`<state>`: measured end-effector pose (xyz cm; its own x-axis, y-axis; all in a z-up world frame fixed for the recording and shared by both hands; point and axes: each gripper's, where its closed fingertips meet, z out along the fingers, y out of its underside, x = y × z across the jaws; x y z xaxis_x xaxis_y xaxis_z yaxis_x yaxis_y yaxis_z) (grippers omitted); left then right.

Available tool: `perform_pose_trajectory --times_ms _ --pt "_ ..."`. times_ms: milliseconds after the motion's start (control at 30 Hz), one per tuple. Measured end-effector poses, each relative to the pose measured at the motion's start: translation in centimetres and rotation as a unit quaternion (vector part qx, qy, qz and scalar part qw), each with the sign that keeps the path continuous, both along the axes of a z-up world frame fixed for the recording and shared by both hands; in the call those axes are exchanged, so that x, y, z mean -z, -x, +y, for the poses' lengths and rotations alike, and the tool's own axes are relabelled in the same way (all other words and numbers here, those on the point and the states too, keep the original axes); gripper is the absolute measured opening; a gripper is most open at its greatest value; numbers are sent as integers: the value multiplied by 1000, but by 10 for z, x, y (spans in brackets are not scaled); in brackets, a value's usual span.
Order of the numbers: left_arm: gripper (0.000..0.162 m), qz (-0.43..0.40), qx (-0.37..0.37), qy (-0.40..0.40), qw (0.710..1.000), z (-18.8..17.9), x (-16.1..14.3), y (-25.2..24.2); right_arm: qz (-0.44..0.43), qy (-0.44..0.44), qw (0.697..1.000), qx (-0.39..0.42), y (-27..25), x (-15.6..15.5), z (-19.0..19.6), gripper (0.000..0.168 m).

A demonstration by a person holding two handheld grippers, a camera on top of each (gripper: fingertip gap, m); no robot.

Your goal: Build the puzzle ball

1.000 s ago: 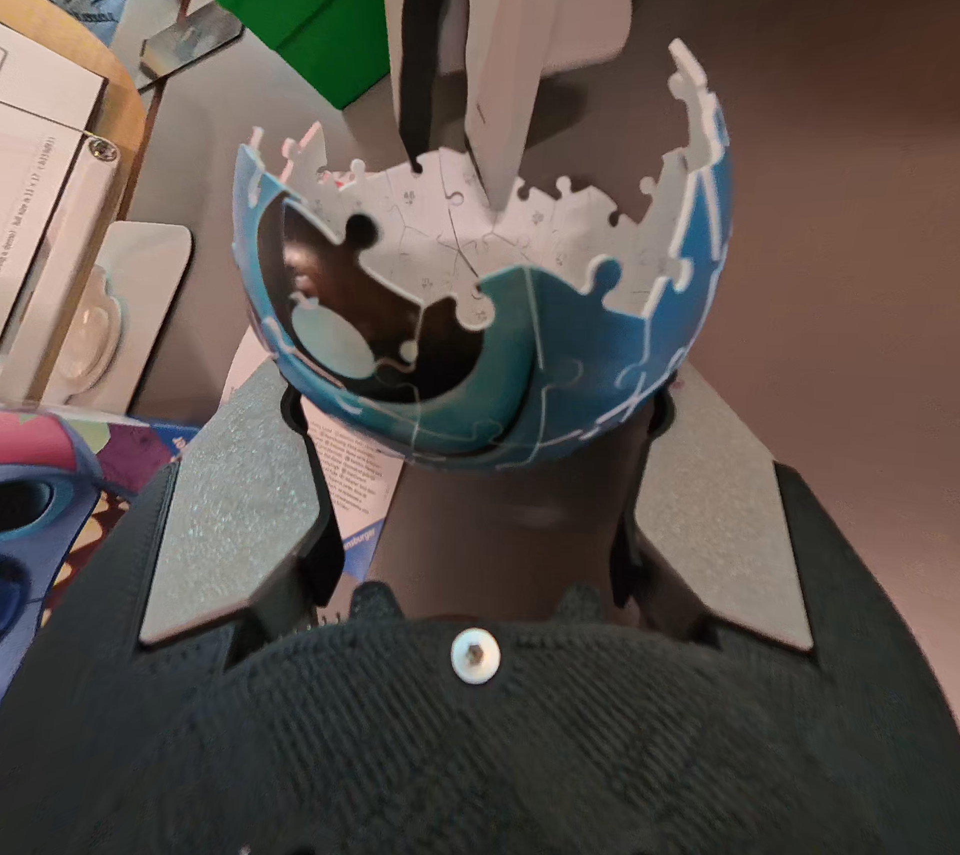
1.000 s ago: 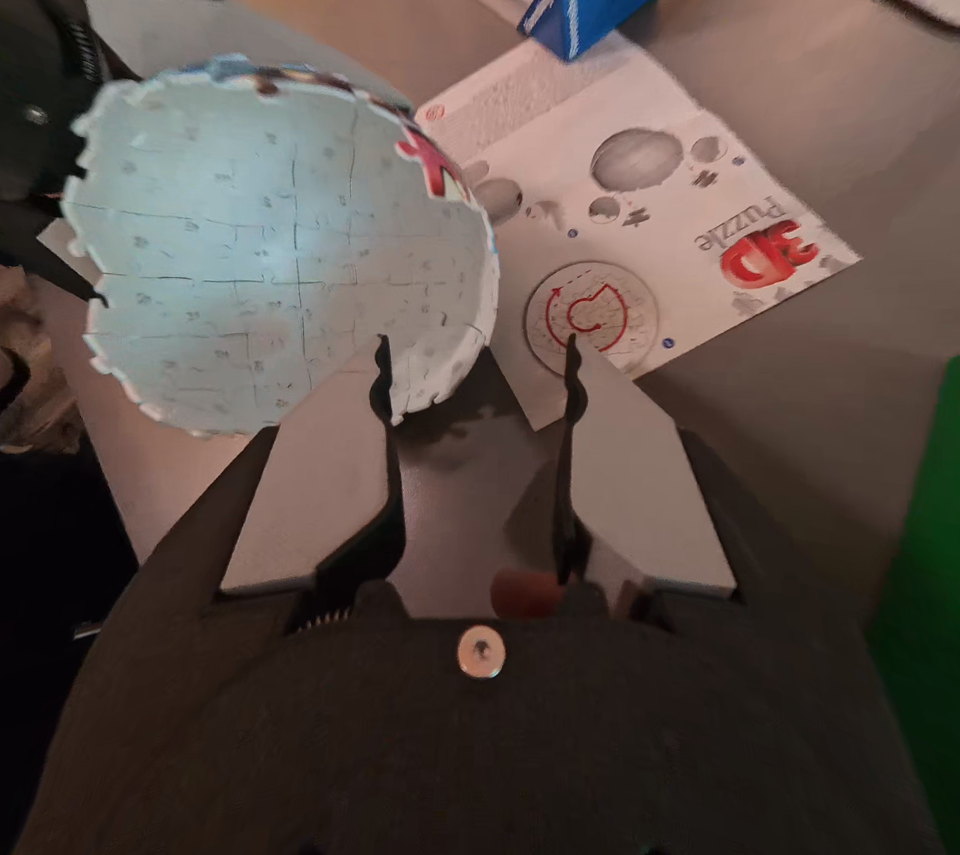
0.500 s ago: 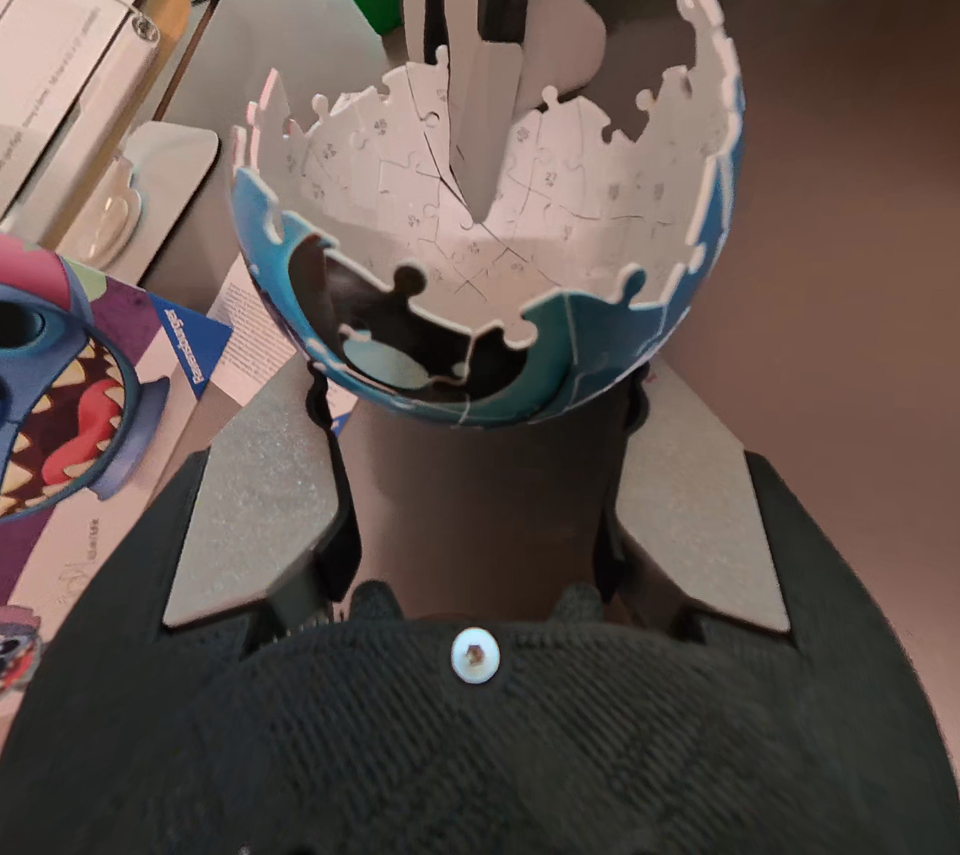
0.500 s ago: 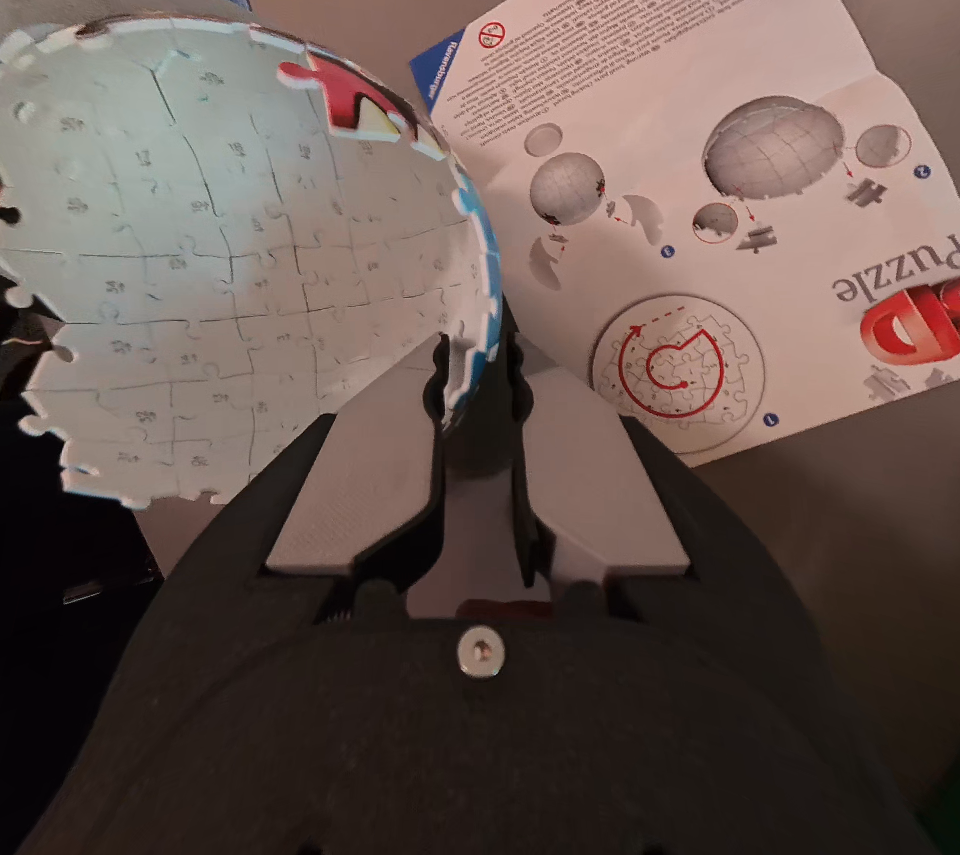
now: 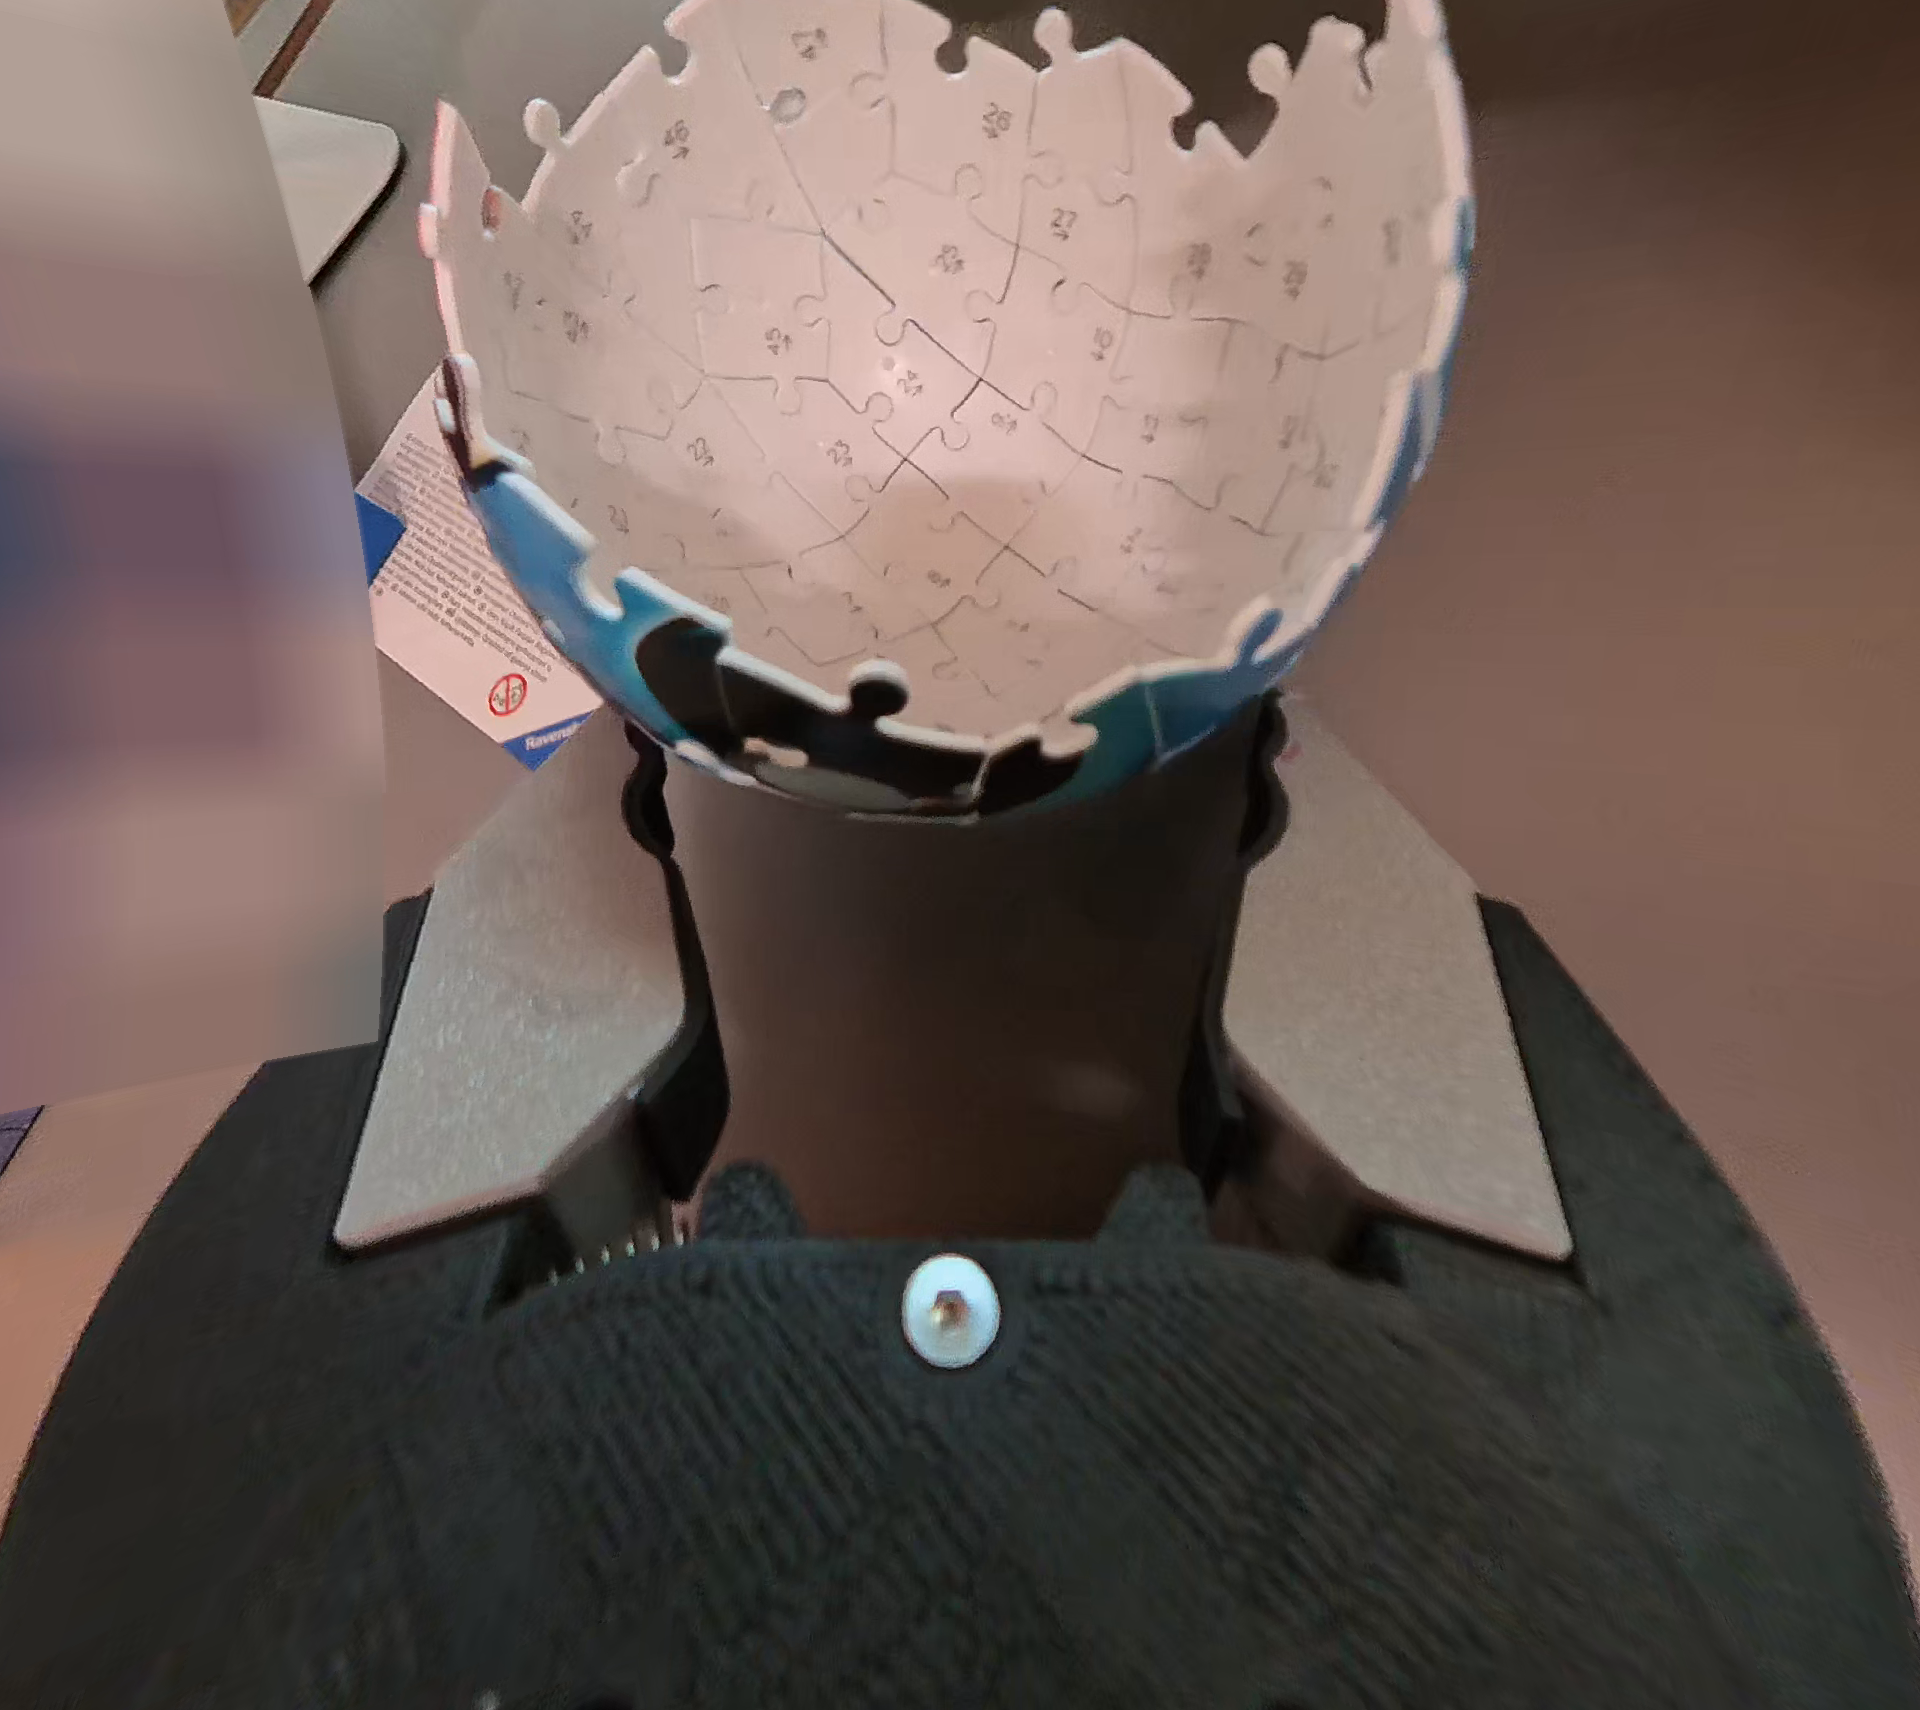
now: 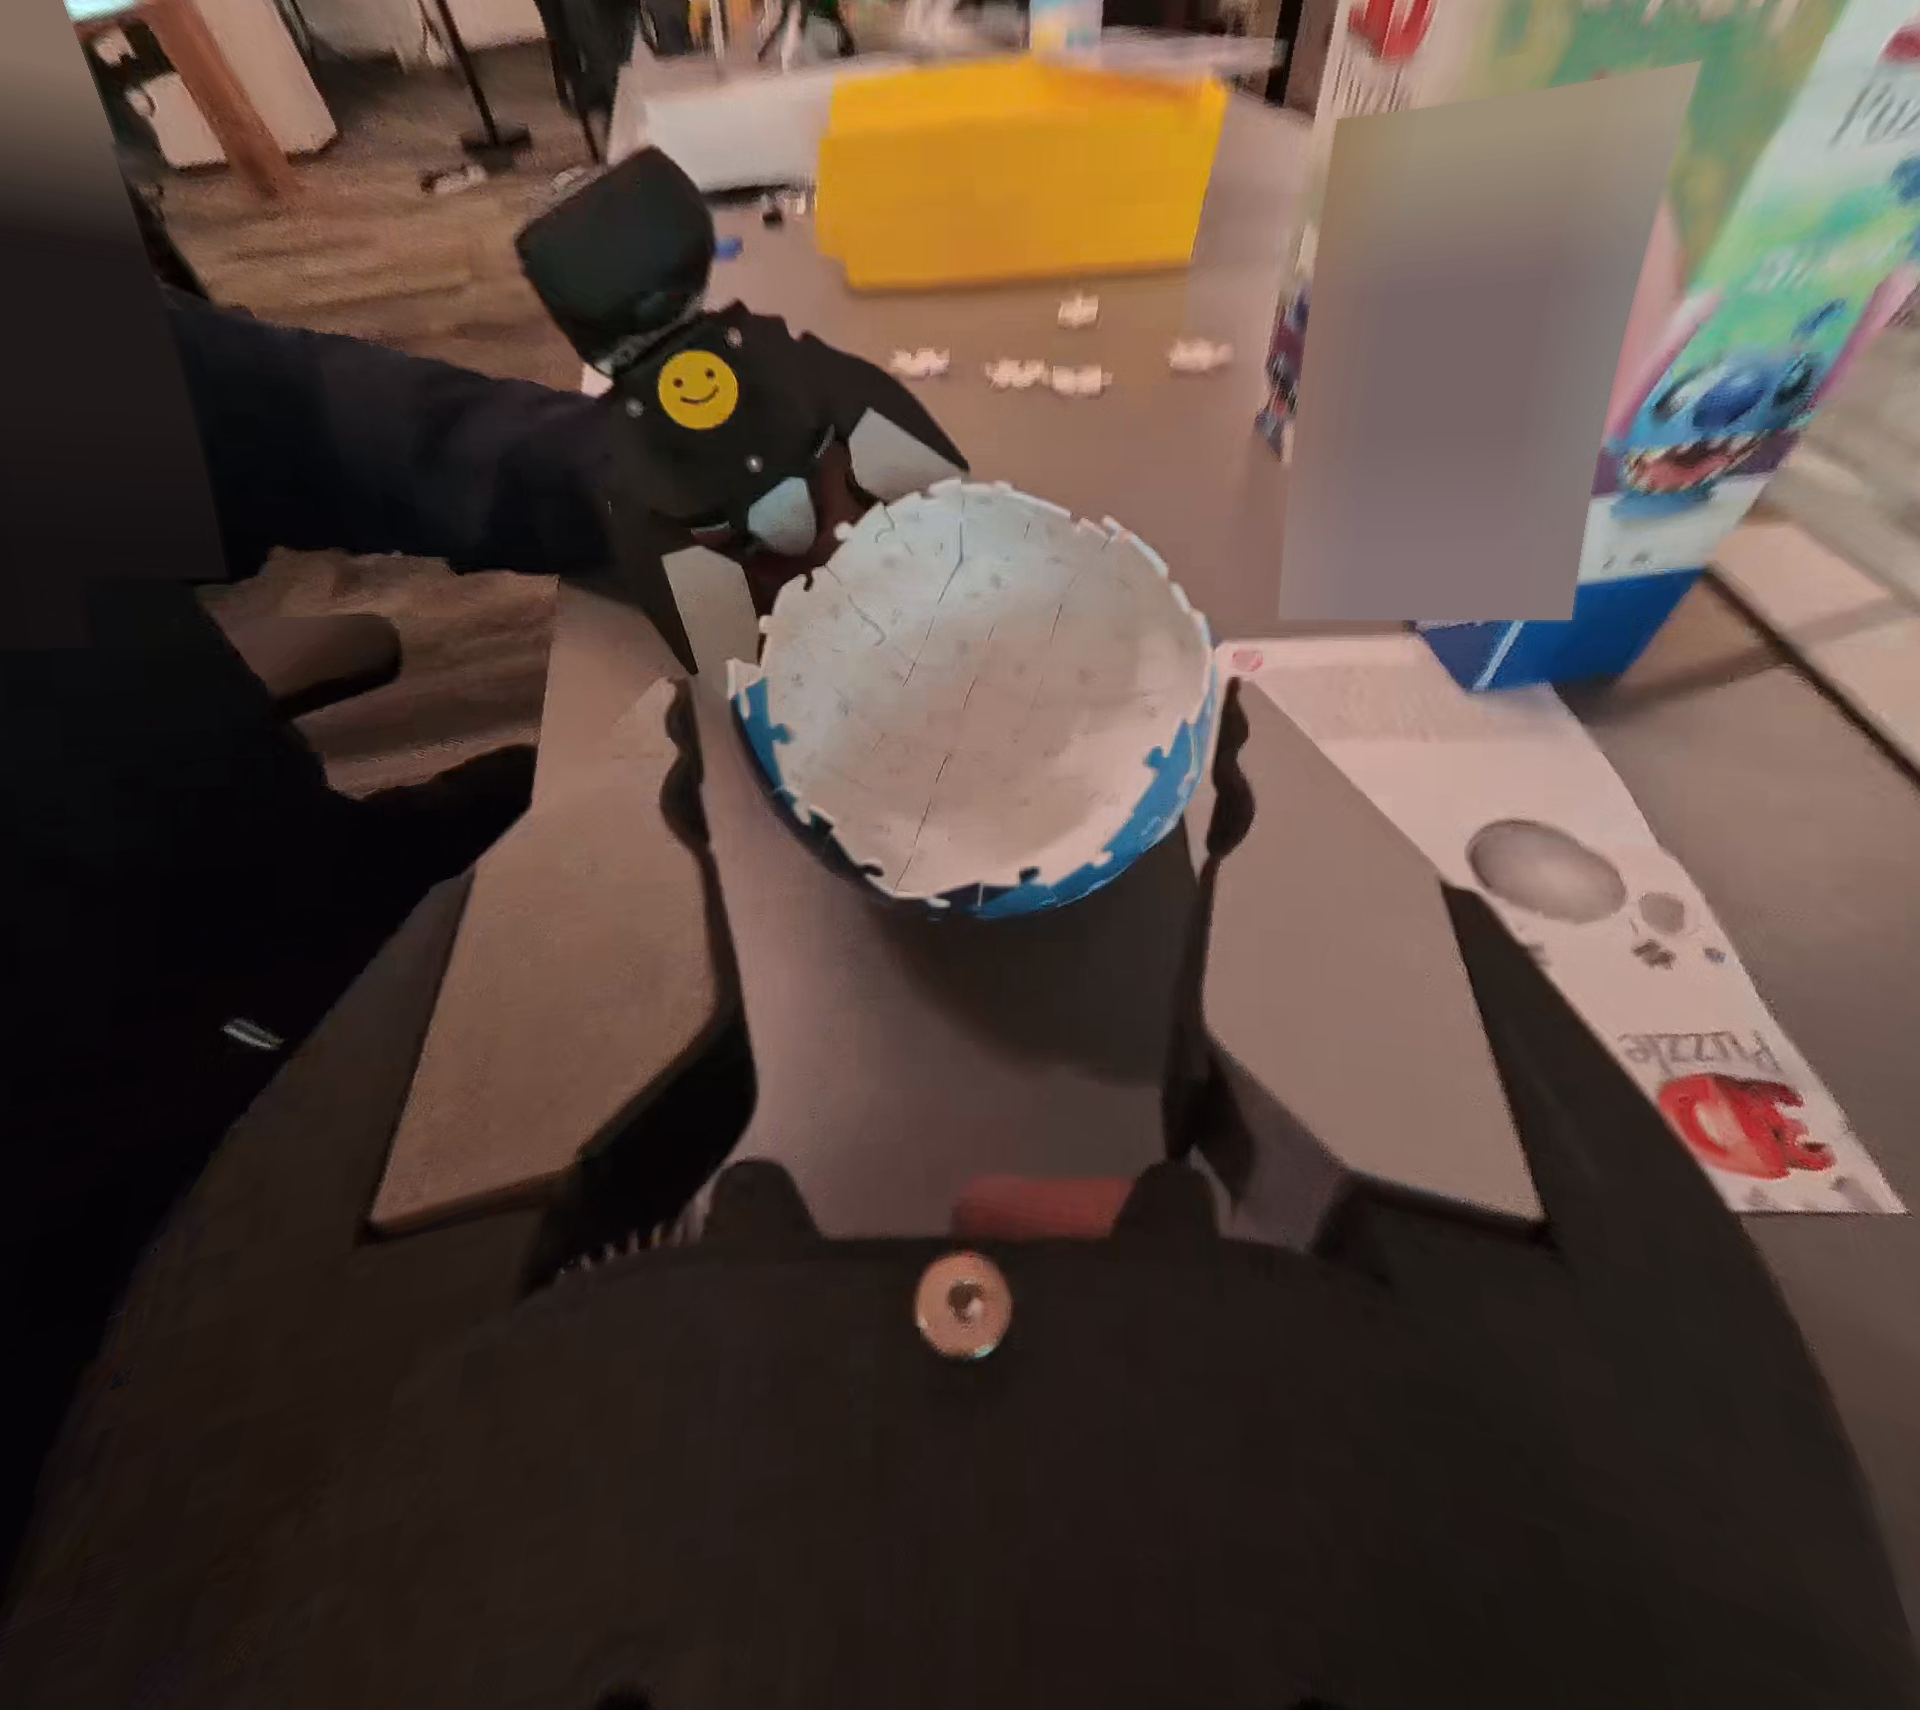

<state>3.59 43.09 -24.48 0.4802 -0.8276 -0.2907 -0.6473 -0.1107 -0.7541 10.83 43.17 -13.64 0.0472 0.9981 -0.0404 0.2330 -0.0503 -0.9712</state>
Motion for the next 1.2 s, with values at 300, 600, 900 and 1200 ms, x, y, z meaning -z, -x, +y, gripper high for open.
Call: perform_pose_trajectory --times_ms 300,600,900,1200 --pt "110 -11 -13 12 1000 -5 -1 6 -147 -25 989 1 -9 74 6 99" --pt "109 -18 -35 35 999 -1 2 9 -214 -82 973 -38 20 110 23 113" --pt "106 -24 -61 45 997 5 2 17 -206 -107 971 -52 49 107 20 103" --pt "106 -38 -98 34 994 -3 -11 49 -181 -122 974 -64 85 89 12 107"
